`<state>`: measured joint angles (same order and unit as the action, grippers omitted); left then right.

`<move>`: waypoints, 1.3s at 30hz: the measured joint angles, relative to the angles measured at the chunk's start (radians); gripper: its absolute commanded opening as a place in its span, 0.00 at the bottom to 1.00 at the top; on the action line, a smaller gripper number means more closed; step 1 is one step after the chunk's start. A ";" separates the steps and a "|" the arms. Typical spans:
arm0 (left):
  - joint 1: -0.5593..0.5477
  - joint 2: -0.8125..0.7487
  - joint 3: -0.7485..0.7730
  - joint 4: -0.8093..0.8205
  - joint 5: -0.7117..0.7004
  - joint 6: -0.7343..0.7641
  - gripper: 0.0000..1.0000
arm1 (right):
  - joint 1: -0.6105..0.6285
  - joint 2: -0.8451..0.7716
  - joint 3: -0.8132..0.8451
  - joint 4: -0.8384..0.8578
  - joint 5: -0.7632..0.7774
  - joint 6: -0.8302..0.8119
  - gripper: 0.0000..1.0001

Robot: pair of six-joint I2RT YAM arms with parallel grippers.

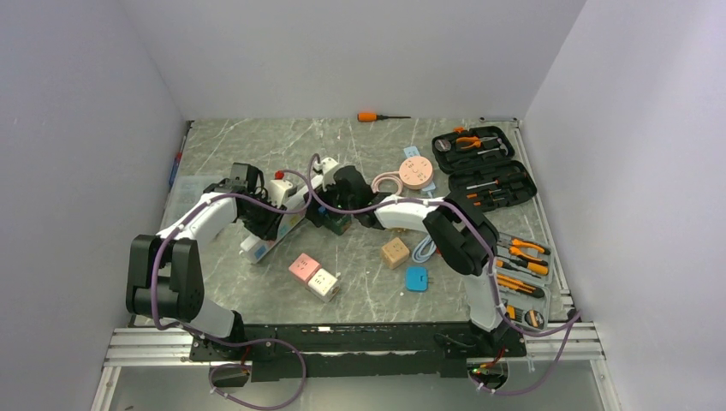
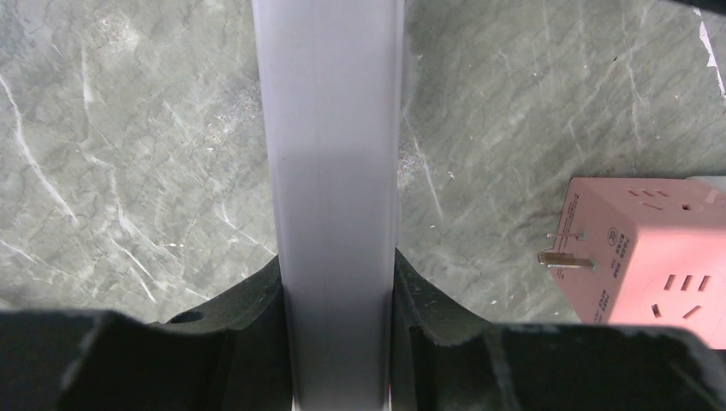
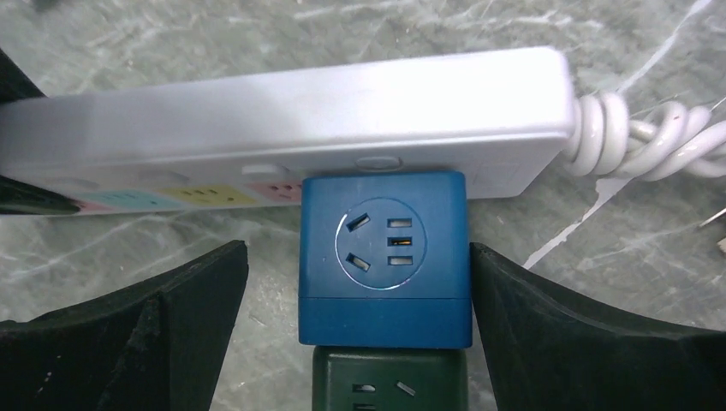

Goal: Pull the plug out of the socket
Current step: Remove the plug from the socket, then move the socket to the center of the board.

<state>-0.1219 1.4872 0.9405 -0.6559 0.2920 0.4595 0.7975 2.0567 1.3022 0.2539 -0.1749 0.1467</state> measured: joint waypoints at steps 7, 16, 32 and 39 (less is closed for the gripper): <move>0.001 -0.004 -0.004 -0.005 0.000 0.000 0.00 | 0.029 0.038 0.016 -0.043 0.084 -0.062 0.58; 0.003 -0.016 -0.008 -0.010 -0.011 0.000 0.00 | 0.047 0.050 0.040 -0.071 0.145 -0.091 0.04; -0.049 -0.016 -0.010 -0.079 0.017 0.027 0.00 | 0.122 -0.156 -0.291 0.060 0.307 0.003 0.00; -0.010 -0.001 -0.010 0.048 -0.178 -0.013 0.00 | 0.182 -0.271 -0.419 0.023 0.355 0.091 0.00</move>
<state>-0.1318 1.4860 0.9306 -0.6083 0.1139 0.4465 0.9791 1.7859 0.8829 0.2771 0.1799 0.2375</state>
